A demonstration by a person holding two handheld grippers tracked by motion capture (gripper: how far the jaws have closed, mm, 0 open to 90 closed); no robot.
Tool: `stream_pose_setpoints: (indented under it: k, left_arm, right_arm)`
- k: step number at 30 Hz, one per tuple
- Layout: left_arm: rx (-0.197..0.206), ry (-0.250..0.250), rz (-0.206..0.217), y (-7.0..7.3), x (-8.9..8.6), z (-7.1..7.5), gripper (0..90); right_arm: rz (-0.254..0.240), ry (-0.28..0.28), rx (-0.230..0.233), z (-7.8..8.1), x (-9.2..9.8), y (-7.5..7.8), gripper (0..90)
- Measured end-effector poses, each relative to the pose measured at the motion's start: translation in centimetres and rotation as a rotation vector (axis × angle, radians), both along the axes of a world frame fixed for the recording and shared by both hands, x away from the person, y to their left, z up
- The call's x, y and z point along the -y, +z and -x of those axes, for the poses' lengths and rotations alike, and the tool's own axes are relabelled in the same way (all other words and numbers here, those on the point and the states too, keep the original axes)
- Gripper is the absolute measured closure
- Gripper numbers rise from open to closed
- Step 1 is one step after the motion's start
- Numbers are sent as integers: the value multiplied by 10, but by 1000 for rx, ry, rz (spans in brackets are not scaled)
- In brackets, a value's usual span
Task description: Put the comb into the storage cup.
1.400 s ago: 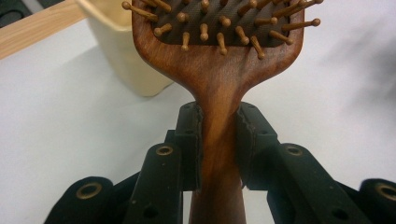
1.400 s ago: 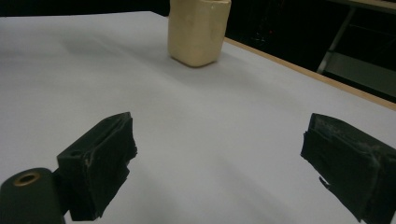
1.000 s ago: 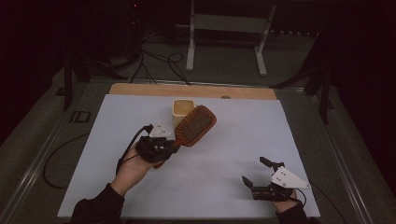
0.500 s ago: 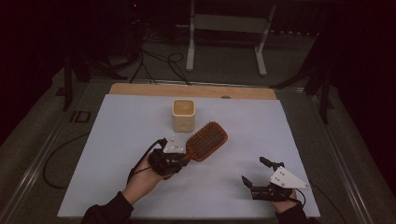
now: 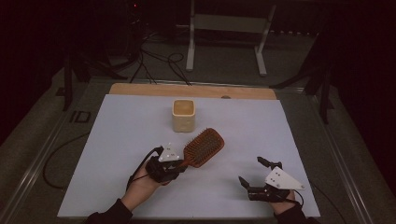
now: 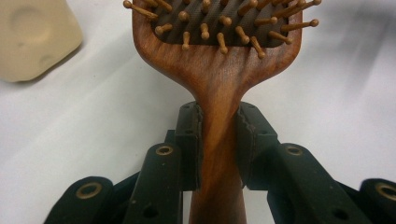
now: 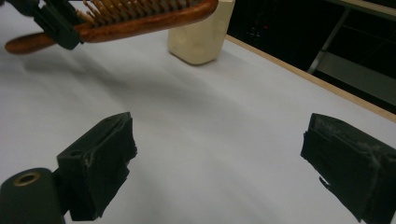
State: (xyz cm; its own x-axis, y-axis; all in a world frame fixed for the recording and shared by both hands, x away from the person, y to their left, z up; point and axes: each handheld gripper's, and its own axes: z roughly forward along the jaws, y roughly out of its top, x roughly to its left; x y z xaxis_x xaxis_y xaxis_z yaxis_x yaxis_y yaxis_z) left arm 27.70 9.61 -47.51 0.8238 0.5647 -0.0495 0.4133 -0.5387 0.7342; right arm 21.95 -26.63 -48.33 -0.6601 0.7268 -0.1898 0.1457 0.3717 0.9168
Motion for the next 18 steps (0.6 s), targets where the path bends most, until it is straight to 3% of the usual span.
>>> stream_pose_setpoints:
  k: [10, 12, 18]
  left_arm:
    - [26, -8, 53, -4, -11, 1, 734]
    - [44, -1, 49, -4, -13, 2, 734]
    - [40, 4, 34, -5, -12, 4, 735]
  right_arm:
    - [15, -35, -39, -4, -10, 21, 84]
    - [-19, -14, -66, -10, -14, 35, 84]
    - [-86, 16, -94, -23, -27, 54, 84]
